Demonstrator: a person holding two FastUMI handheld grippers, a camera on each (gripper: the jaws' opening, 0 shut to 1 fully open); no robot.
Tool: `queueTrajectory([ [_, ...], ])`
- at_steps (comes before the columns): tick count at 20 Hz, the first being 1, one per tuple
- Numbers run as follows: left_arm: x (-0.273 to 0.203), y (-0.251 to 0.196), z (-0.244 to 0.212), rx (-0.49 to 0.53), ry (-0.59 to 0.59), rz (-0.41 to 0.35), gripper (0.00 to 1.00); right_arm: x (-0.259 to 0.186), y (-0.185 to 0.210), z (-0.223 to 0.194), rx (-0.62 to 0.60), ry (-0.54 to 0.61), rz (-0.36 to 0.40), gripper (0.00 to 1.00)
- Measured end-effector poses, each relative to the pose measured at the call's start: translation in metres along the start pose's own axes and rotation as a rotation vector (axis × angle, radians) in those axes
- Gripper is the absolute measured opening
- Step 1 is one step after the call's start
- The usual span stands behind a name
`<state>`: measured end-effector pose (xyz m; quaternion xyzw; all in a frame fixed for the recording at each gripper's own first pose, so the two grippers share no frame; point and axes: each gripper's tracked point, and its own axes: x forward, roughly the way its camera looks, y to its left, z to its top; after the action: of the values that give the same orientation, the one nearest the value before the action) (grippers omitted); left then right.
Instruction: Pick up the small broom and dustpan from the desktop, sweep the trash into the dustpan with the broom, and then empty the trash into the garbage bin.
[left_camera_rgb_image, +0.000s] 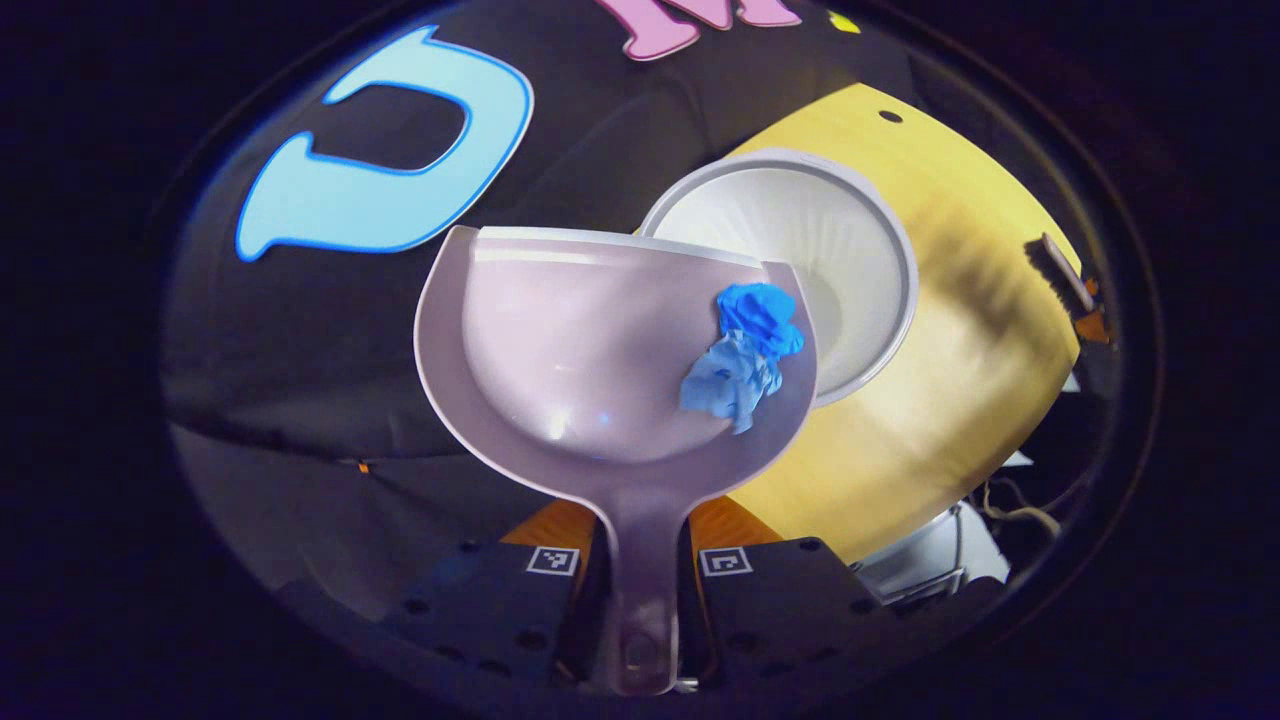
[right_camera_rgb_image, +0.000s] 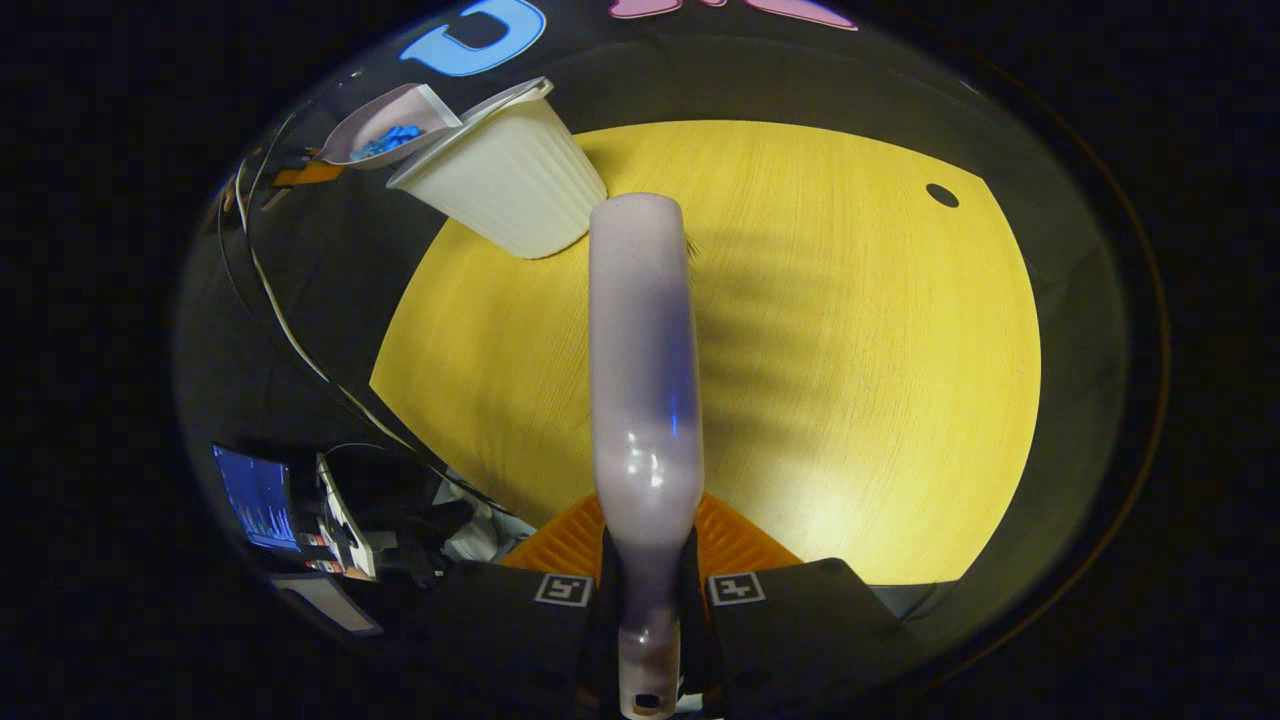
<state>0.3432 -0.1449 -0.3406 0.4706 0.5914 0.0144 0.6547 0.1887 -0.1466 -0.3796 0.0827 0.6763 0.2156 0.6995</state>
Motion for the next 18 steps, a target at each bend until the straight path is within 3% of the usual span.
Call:
queueTrajectory([
  [3, 0.003, -0.069, 0.028, 0.144, 0.037, 0.078, 0.27, -0.002, -0.008, -0.003, 0.014, -0.013, -0.013, 0.28],
  [6, 0.008, -0.122, 0.039, 0.186, 0.044, 0.076, 0.28, -0.001, -0.01, -0.001, 0.029, -0.021, -0.014, 0.28],
  [9, 0.011, -0.149, 0.029, 0.096, -0.023, 0.029, 0.28, -0.001, -0.012, 0.003, 0.04, -0.029, -0.009, 0.28],
  [13, -0.001, -0.142, 0.033, -0.05, -0.193, 0.004, 0.28, -0.008, -0.008, 0.003, -0.009, -0.028, -0.021, 0.28],
  [18, -0.005, -0.212, 0.062, -0.377, -0.534, -0.209, 0.27, -0.028, 0.009, 0.013, 0.032, -0.087, -0.005, 0.28],
])
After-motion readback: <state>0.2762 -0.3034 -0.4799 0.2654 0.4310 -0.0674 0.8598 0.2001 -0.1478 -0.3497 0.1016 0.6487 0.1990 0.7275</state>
